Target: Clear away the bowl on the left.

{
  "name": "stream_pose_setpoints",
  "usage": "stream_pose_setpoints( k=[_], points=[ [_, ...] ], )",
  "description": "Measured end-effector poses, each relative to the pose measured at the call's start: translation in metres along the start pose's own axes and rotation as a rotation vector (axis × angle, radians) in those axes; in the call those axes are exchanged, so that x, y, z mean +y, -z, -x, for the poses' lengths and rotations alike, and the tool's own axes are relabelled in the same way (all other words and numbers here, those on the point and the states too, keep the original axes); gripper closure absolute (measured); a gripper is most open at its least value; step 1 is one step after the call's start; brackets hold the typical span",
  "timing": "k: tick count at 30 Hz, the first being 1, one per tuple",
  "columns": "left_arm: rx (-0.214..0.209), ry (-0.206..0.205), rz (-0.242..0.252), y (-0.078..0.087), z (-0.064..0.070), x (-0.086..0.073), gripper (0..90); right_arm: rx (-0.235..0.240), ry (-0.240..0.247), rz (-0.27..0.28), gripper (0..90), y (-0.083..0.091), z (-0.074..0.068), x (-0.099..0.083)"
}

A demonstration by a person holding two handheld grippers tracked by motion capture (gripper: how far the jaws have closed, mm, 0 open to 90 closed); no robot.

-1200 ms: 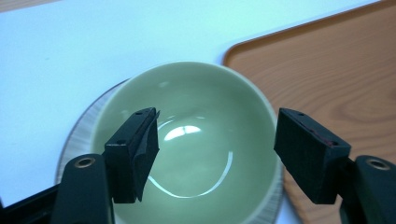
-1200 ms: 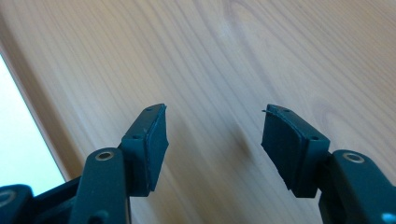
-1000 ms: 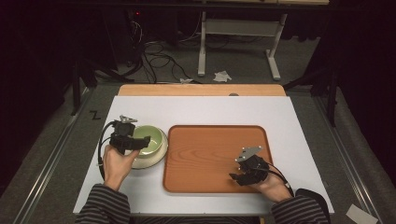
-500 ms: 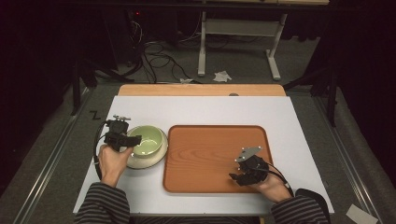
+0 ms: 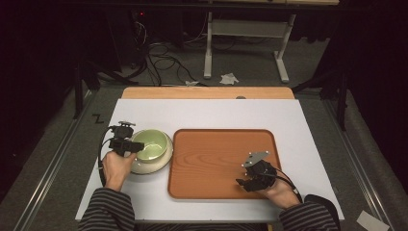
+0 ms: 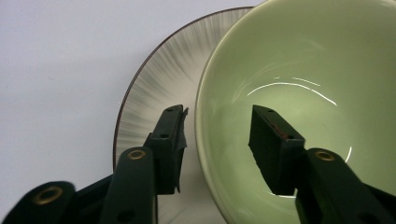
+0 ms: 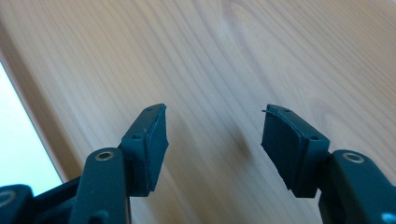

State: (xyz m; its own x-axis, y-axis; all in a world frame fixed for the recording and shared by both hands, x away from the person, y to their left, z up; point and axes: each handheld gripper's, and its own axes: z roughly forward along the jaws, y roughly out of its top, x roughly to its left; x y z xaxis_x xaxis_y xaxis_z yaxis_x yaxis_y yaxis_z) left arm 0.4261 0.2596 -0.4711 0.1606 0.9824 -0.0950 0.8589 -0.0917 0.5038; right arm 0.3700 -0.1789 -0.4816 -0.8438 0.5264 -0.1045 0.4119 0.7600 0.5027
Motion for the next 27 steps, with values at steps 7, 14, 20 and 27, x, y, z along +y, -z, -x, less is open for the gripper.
stream_pose_setpoints(
  k=[7,14,20,27],
  points=[
    [-0.021,0.042,-0.043,-0.008,-0.006,-0.001,70.2,-0.003,0.004,0.004,41.9,0.0,-0.001,0.0],
    [-0.056,0.051,-0.056,-0.009,-0.006,-0.001,76.9,-0.003,-0.002,0.0,41.9,0.0,-0.002,0.0],
    [-0.118,0.092,-0.053,-0.009,-0.012,-0.001,81.1,-0.002,0.001,0.0,41.9,-0.001,-0.002,0.0],
    [-0.134,0.082,-0.012,-0.004,-0.007,0.0,83.9,0.002,0.005,-0.001,41.9,-0.002,-0.002,0.001]
  ],
)
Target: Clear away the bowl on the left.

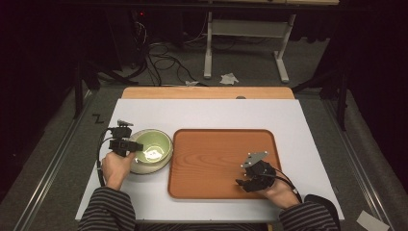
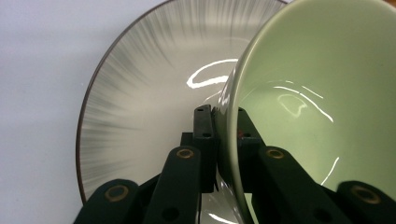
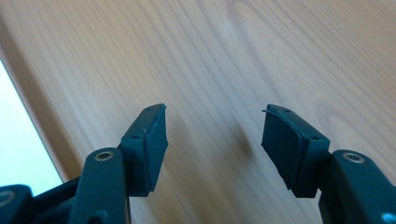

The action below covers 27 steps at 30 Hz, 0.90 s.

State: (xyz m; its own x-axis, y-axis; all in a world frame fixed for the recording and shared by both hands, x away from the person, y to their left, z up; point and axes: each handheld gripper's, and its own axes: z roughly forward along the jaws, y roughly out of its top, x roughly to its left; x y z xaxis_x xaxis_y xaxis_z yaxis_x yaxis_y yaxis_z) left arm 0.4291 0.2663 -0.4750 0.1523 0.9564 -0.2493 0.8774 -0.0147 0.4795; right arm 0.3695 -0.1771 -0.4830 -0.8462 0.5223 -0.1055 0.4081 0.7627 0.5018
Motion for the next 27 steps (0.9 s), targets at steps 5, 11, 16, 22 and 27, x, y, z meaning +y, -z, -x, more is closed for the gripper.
stream_pose_setpoints(
  k=[5,11,16,22,27],
  points=[
    [0.014,-0.011,0.022,0.004,0.001,0.001,83.8,0.0,-0.001,-0.001,41.8,0.0,0.0,0.0],
    [-0.022,0.004,0.059,0.014,-0.001,0.002,83.7,0.0,-0.004,0.003,41.9,0.0,0.0,0.0],
    [-0.071,-0.013,0.096,0.022,0.009,0.004,83.7,-0.002,0.007,-0.004,41.9,-0.001,0.0,0.0],
    [-0.087,-0.039,0.085,0.022,0.016,0.006,83.7,-0.001,0.0,-0.002,41.9,0.0,0.001,0.0],
    [-0.11,-0.046,0.089,0.025,0.02,0.006,83.5,0.0,-0.003,0.0,41.9,0.0,0.0,0.0]
  ],
)
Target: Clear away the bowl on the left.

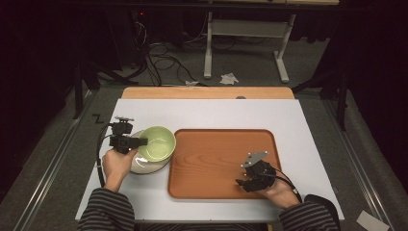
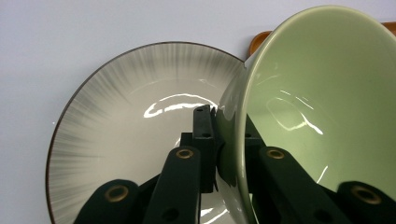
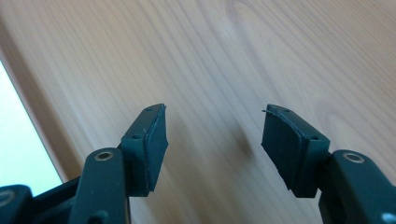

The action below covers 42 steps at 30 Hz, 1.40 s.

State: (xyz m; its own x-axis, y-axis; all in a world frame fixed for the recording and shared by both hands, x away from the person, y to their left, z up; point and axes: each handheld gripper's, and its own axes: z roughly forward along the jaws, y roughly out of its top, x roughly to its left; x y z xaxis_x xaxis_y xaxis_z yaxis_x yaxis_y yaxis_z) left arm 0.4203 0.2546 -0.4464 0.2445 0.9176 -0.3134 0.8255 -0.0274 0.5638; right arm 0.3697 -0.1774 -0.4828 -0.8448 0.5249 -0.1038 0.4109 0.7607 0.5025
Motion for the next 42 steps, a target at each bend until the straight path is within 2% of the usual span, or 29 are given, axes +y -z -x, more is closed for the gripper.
stream_pose_setpoints(
  k=[6,11,16,19,23,33,42],
  points=[
    [-0.016,-0.021,-0.008,-0.001,0.007,0.001,83.1,-0.002,-0.001,-0.001,41.9,0.0,0.0,0.0],
    [-0.052,-0.031,-0.016,-0.002,0.013,0.002,82.8,0.002,0.003,-0.005,41.9,0.001,0.001,-0.001],
    [-0.064,-0.061,-0.023,-0.003,0.022,0.003,82.8,-0.001,0.0,-0.004,41.9,0.001,0.0,-0.001],
    [-0.079,-0.064,-0.029,-0.004,0.027,0.003,82.8,-0.002,0.001,-0.001,41.9,0.001,0.0,-0.001],
    [-0.09,-0.075,-0.034,-0.006,0.031,0.004,83.0,-0.007,-0.014,0.004,41.9,0.002,0.0,-0.002],
    [-0.114,-0.105,-0.035,-0.009,0.042,0.005,83.0,-0.015,-0.017,0.002,41.9,0.004,0.001,-0.006],
    [-0.133,-0.144,-0.061,-0.015,0.055,0.005,83.0,-0.023,-0.035,0.005,41.9,0.007,0.0,-0.009]
  ],
)
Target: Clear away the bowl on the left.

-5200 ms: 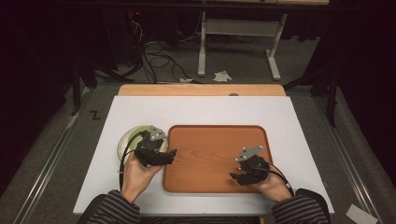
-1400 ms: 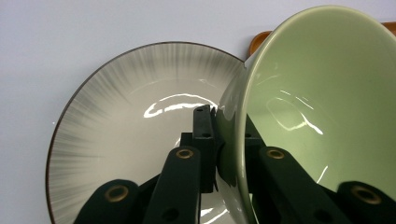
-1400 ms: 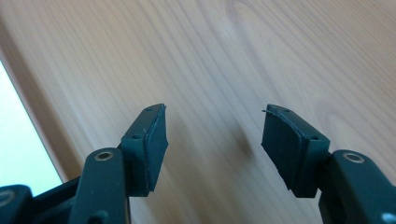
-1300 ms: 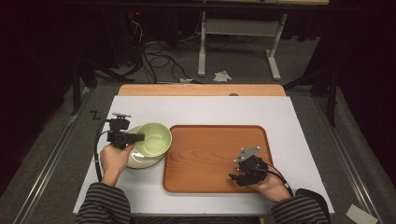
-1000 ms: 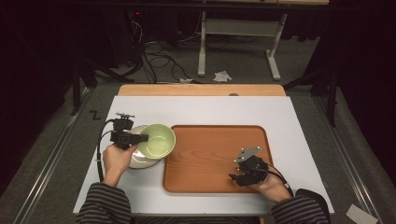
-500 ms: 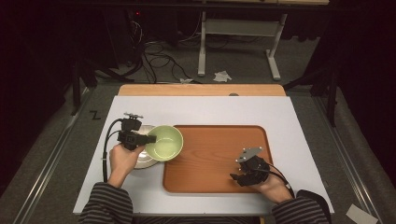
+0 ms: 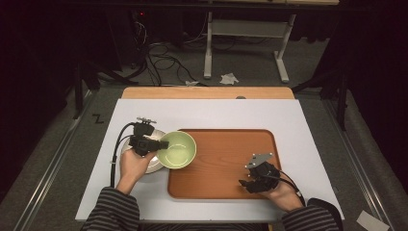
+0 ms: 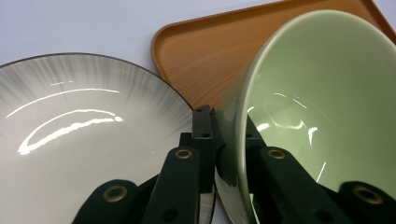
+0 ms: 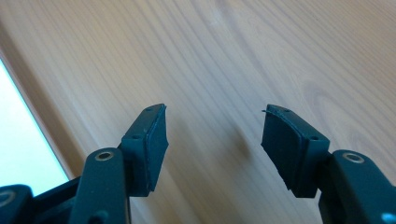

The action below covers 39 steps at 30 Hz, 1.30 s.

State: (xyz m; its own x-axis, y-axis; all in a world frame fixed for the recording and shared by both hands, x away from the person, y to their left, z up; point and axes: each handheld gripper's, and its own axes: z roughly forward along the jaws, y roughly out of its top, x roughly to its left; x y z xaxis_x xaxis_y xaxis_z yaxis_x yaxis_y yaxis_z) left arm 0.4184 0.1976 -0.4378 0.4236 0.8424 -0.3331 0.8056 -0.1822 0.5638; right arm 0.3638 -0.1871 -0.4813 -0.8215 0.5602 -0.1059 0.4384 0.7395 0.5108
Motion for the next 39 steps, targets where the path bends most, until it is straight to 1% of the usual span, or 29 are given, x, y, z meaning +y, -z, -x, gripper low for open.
stream_pose_setpoints(
  k=[5,9,11,15,16,17,22,24,26,27,28,29,39],
  points=[
    [-0.011,-0.013,-0.007,-0.002,0.004,0.0,83.0,-0.004,-0.004,0.001,42.0,0.001,0.0,-0.001],
    [-0.03,-0.022,-0.008,-0.002,0.008,0.001,83.0,-0.005,-0.005,-0.001,42.0,0.001,0.0,-0.001],
    [-0.043,-0.032,-0.012,-0.004,0.012,0.001,83.0,-0.008,-0.006,-0.002,42.0,0.001,0.0,-0.002],
    [-0.047,-0.066,-0.022,-0.008,0.022,0.001,82.9,-0.01,-0.013,0.002,42.0,0.003,0.0,-0.002],
    [-0.052,-0.074,-0.027,-0.009,0.024,0.002,82.9,-0.009,-0.008,0.004,42.0,0.003,0.001,-0.003],
    [-0.058,-0.079,-0.029,-0.01,0.026,0.002,82.9,-0.011,-0.013,0.002,42.0,0.003,0.001,-0.003],
    [-0.075,-0.084,-0.037,-0.016,0.031,0.003,82.9,-0.015,-0.016,0.002,42.0,0.004,0.001,-0.005],
    [-0.079,-0.079,-0.036,-0.019,0.032,0.004,82.8,-0.018,-0.023,0.0,42.0,0.005,0.0,-0.006],
    [-0.084,-0.083,-0.036,-0.022,0.034,0.005,82.6,-0.02,-0.027,-0.004,42.0,0.005,0.0,-0.007],
    [-0.09,-0.081,-0.037,-0.023,0.034,0.006,82.5,-0.023,-0.035,-0.002,42.0,0.006,0.0,-0.008],
    [-0.097,-0.08,-0.037,-0.025,0.036,0.006,82.4,-0.022,-0.03,-0.005,42.0,0.006,0.0,-0.008],
    [-0.099,-0.078,-0.041,-0.026,0.037,0.007,82.5,-0.025,-0.037,-0.005,41.9,0.007,0.0,-0.009],
    [-0.127,-0.097,-0.056,-0.037,0.044,0.011,82.6,-0.04,-0.055,0.0,41.9,0.012,0.0,-0.016]
  ],
)
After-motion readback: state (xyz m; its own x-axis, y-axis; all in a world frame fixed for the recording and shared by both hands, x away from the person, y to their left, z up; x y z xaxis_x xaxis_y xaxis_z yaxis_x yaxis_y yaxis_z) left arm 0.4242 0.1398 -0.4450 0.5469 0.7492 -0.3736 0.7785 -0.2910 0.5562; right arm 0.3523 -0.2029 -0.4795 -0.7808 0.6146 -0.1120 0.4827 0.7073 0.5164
